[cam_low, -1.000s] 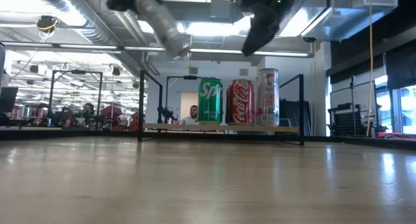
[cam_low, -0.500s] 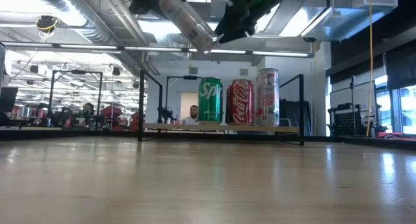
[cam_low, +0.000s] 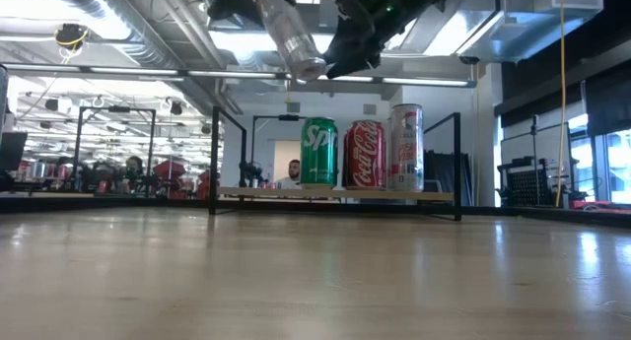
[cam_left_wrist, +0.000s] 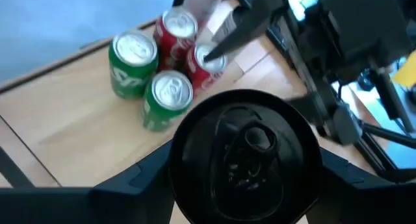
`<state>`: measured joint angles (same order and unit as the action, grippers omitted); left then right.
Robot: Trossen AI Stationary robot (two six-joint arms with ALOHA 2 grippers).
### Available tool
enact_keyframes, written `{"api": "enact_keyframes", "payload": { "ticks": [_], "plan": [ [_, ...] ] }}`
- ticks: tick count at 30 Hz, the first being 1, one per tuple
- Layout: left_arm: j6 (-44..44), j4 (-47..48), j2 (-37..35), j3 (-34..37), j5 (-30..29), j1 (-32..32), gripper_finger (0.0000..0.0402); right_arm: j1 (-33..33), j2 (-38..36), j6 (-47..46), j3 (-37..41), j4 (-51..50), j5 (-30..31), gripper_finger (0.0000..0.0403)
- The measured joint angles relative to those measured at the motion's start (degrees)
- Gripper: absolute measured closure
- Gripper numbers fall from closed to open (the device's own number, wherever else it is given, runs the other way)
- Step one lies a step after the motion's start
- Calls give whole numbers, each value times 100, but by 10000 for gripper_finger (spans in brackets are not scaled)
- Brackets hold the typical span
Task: Place canned beverage on shelf
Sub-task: Put the white yellow soda can on the shelf
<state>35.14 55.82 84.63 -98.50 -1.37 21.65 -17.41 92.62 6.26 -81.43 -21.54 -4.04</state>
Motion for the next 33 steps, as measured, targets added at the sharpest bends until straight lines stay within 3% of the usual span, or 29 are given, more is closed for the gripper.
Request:
{"api": "enact_keyframes", "payload": {
  "ticks": [10,15,22,33],
  "plan": [
    [-181,245,174,44,-1231,259,170,-30,-174,176,0,-561,1206,91],
    [-278,215,535,57,-1159,450,170,-94,-214,175,-2,-1071,1651,91],
    [-572,108,1258,63,-1222,730,170,-133,-201,156,0,-1789,1708,91],
    [-675,50,1897,61,-1183,1069,170,-133,-199,2,0,-1906,1690,91]
  ]
}}
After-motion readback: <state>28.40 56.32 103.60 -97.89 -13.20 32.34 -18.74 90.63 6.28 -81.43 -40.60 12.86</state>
